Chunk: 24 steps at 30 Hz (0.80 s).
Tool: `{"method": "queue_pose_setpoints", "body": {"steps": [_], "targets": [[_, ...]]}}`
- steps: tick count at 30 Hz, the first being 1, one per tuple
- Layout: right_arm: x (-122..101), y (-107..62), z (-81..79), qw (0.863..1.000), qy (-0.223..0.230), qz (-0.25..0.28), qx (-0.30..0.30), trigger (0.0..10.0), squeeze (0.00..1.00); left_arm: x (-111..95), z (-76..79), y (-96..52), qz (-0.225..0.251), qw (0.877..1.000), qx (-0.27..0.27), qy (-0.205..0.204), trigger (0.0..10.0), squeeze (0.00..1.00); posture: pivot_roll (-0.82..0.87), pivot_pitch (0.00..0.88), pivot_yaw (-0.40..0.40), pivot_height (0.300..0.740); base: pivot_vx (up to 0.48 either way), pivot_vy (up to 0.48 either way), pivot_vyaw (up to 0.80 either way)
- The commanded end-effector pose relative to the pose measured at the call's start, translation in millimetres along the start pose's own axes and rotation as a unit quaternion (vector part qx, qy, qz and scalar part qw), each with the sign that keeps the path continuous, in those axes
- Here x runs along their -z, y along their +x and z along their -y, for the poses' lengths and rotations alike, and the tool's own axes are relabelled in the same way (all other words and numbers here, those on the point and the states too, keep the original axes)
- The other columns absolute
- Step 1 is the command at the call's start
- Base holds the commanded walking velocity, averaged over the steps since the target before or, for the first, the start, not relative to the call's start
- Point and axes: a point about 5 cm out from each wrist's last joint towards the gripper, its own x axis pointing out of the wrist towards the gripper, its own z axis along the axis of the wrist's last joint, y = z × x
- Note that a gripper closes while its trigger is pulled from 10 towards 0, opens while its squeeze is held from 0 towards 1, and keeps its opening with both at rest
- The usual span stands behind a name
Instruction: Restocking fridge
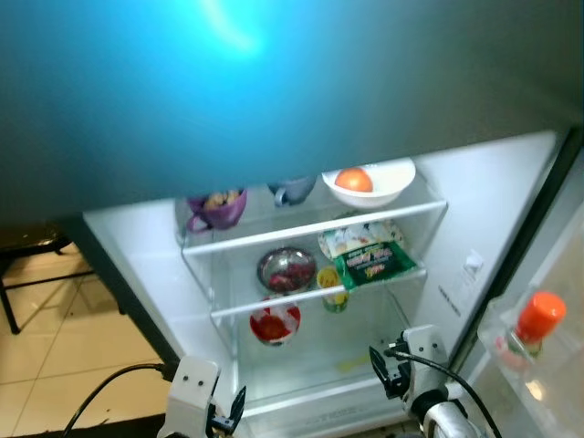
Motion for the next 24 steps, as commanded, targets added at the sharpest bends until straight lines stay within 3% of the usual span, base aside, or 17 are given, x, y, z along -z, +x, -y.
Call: {"method": "queue_pose_setpoints", "body": {"steps": [1,12,24], "targets": [[1,0.1,-1.1,1.000,0.006,0.001,0.001,10.0,0.00,7,-2.5,-1.9,-0.015,1.000,-0.003,0.007,10.0,0.00,-0.06,0.094,0.063,0.686,0.000,0.000,0.00],[2,-0.2,0.1,1.000,0.006,0.000,0.003,10.0,0.00,8,-2.1,-1.6,-0.015,1.000,-0.002,0.008,10.0,0.00,-0.06,0.094,0.063,0.736,0.000,0.000,0.00],[13,-3.6,2.6,1.000,0.003,-0.023,0.009,10.0,0.00,13,-3.2,-3.8,-0.023,1.000,0.004,0.010,10.0,0.00,-0.06,0.093,0.064,0.736,0.000,0.000,0.00]]}}
